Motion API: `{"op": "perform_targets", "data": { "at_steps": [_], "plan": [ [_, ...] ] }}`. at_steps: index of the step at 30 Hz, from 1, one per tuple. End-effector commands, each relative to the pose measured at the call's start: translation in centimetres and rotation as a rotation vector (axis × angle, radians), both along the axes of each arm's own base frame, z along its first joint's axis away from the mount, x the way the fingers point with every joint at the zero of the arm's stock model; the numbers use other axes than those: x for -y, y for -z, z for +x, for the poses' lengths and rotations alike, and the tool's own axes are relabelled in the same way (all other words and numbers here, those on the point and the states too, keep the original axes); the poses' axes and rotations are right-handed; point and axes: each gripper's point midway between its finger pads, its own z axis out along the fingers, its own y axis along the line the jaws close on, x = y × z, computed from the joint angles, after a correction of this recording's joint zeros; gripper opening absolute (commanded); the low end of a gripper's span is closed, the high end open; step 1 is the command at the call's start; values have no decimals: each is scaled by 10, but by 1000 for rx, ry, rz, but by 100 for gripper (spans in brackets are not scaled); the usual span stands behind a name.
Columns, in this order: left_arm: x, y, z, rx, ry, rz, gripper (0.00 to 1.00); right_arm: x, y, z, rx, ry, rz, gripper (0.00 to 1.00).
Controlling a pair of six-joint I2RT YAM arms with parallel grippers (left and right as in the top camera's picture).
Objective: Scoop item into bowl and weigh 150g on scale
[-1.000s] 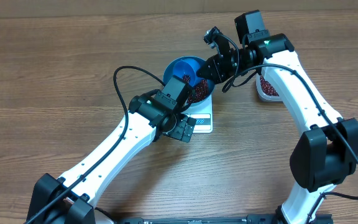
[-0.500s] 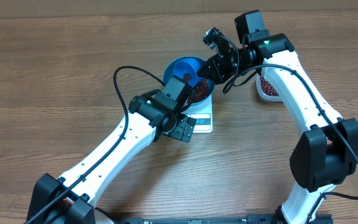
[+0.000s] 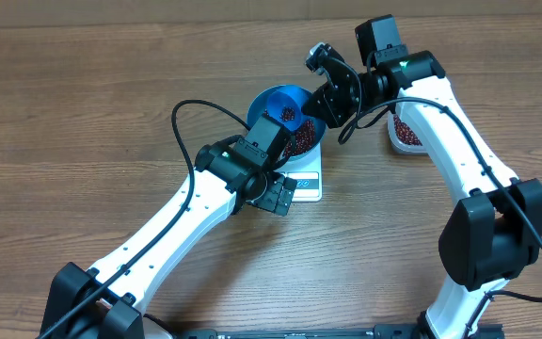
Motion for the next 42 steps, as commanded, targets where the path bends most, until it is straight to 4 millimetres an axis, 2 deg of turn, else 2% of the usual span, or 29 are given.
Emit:
{"op": "perform_targets", "data": {
  "at_steps": [1, 11, 17, 24, 37, 42],
  "plan": [
    [-3, 2, -1, 1, -1, 14, 99, -2, 4, 2, 59, -30, -75, 4],
    [-3, 2, -1, 1, -1, 15, 100, -5, 19, 3, 191, -98, -314, 4],
    [-3, 2, -1, 1, -1, 15, 100, -5, 21, 8, 252, -80, -428, 4],
    [-3, 2, -1, 1, -1, 15, 100, -7, 17, 17, 293, -65, -426, 4],
    [-3, 2, -1, 1, -1, 15, 100, -5, 21, 13, 273, -71, -436, 4],
    [-3, 2, -1, 1, -1, 15, 99, -4, 30, 11, 245, -78, -447, 4]
  ]
}}
